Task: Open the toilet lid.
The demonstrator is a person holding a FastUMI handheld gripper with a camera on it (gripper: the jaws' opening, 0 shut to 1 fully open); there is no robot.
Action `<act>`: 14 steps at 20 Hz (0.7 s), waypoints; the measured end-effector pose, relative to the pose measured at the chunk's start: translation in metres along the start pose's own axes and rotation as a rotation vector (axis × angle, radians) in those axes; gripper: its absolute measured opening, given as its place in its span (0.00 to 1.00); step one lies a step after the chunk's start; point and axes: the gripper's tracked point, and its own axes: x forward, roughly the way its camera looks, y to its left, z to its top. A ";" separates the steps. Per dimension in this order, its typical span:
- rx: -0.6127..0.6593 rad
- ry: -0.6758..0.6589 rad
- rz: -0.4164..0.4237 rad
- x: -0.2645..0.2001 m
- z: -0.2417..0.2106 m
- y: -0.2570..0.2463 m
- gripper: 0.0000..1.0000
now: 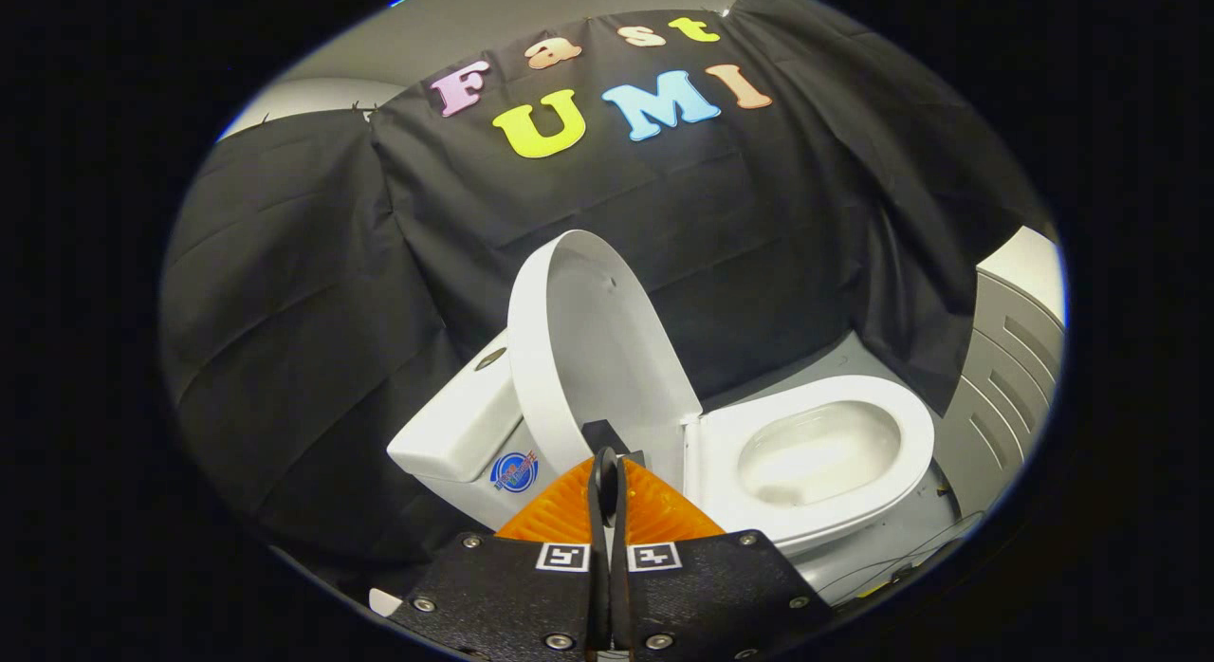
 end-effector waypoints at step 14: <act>-0.056 0.003 0.042 0.013 -0.013 0.034 0.00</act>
